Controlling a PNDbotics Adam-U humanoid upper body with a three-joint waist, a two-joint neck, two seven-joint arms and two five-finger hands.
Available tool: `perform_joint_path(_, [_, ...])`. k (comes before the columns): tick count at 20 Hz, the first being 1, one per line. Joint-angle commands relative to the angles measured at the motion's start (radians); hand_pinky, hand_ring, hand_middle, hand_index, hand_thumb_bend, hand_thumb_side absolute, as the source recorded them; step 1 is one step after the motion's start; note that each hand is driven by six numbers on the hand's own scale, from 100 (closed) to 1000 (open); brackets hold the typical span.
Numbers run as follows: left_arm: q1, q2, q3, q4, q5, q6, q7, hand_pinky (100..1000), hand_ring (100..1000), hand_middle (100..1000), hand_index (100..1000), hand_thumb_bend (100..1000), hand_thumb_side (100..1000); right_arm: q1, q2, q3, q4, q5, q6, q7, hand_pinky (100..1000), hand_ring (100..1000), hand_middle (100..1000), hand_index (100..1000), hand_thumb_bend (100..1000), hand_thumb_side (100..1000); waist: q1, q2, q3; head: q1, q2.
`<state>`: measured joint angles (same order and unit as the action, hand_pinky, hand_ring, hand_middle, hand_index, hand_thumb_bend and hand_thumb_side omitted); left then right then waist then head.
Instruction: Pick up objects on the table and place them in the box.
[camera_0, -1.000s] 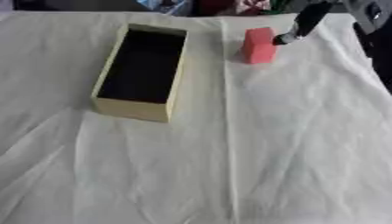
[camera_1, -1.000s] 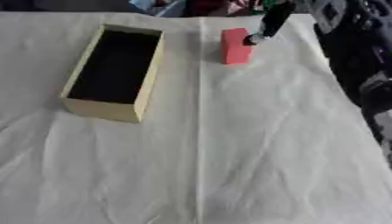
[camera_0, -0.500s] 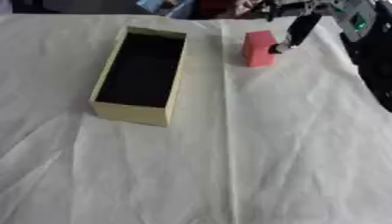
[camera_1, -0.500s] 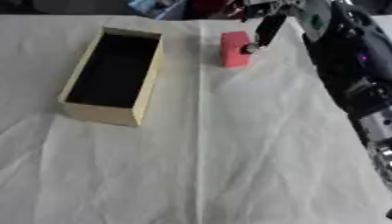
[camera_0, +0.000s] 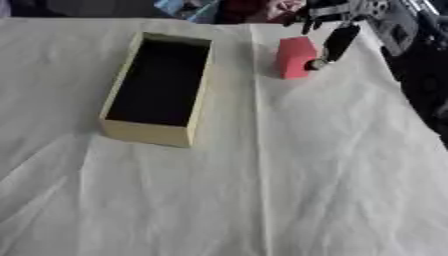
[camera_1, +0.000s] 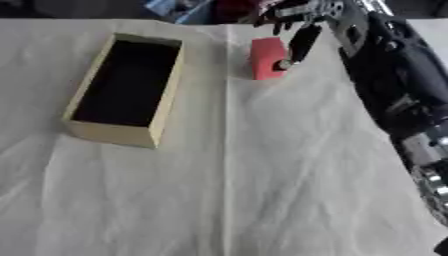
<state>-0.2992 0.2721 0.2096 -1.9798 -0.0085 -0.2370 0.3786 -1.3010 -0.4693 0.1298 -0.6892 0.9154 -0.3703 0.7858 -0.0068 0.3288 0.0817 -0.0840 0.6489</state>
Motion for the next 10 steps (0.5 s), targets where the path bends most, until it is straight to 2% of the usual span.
perform_joint_path(1, [-0.011,0.008,0.0,-0.02,0.002,-0.001,-0.006,572,544,529,682,100,113,-0.023,-0.01,-0.015,-0.012,0.022,-0.108,0.121,868,886,991,1000,418,173,-0.007,-0.002,0.003,-0.007,-0.01])
perform_joint_path(2, [-0.012,0.008,0.0,-0.02,0.002,-0.001,-0.006,572,544,529,682,100,114,-0.024,-0.009,-0.018,-0.016,0.03,-0.103,0.118,868,888,989,1000,447,164,-0.007,-0.001,0.004,-0.008,-0.011])
perform_joint_path(6, [-0.012,0.007,-0.001,-0.02,0.003,-0.001,-0.01,572,544,529,681,100,117,-0.031,-0.007,-0.032,-0.026,0.046,-0.088,0.095,890,941,983,1000,433,188,-0.007,0.0,0.006,-0.01,-0.012])
perform_joint_path(10, [-0.014,0.008,-0.002,-0.02,0.003,-0.001,-0.014,572,544,529,681,100,117,-0.037,-0.007,-0.036,-0.034,0.048,-0.081,0.071,888,937,984,1000,429,213,-0.009,0.001,0.005,-0.009,-0.015])
